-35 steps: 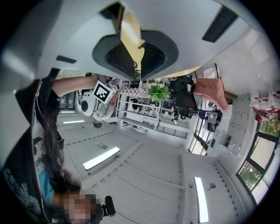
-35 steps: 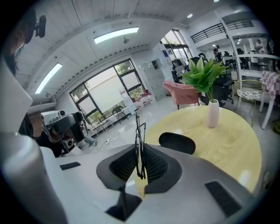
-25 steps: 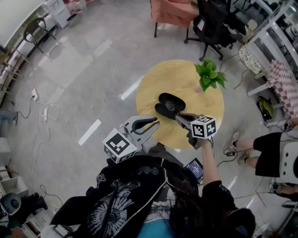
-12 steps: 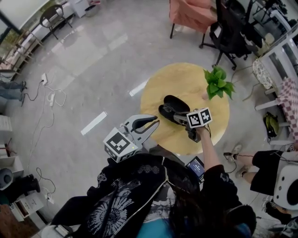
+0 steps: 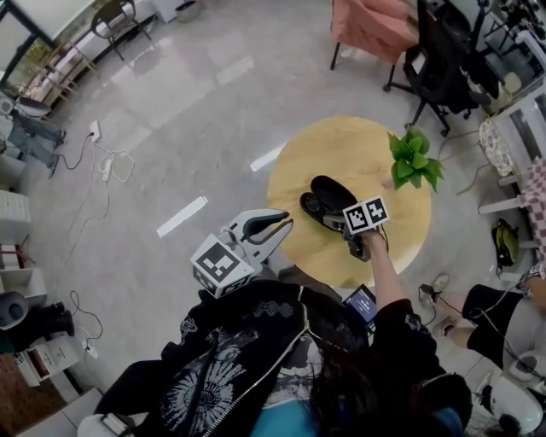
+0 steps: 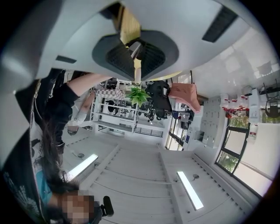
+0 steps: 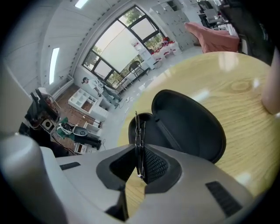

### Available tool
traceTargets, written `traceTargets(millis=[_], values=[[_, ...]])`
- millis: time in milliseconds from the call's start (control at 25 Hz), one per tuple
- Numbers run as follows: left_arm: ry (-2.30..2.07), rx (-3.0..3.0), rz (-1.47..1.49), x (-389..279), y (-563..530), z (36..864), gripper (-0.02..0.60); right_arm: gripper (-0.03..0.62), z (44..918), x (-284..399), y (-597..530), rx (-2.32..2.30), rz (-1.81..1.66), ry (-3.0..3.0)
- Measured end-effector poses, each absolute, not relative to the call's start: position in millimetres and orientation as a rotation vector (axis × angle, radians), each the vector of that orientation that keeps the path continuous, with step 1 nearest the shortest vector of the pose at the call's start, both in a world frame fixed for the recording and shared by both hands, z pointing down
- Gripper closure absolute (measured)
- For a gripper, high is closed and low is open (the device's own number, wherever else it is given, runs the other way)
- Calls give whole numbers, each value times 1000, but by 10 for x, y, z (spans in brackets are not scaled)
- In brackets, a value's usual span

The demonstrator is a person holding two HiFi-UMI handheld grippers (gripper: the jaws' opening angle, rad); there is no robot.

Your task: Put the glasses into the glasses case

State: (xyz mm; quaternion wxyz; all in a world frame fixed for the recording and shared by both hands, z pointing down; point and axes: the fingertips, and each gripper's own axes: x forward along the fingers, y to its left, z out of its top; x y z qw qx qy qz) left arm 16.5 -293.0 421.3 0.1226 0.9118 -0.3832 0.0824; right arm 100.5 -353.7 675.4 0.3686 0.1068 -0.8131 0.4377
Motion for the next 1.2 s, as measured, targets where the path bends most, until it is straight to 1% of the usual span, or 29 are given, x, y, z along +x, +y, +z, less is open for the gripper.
traceTargets(millis=[240, 400, 640, 960, 1120, 1200], values=[[-1136, 2653, 261, 124, -2938, 4246, 543, 537, 6965, 1059, -3492, 295, 1100, -2028], [-1177, 2619, 291, 39, -2966, 4202, 543, 536, 7035, 1085, -3527, 343, 993, -2033], [-1139, 2658, 256, 45, -2959, 4232, 543, 531, 7038, 1067, -3542, 384, 942, -2043], [-1108, 2673, 237, 54, -2996, 4201, 543, 418, 6903, 1080, -3639, 506, 910, -2061], [-1092, 2683, 239, 65, -3009, 4207, 543, 388, 6875, 1133, -3628, 524, 851, -2041], [-1088, 2688, 241, 56, -3015, 4213, 543, 384, 6856, 1165, -3622, 529, 814, -2032]])
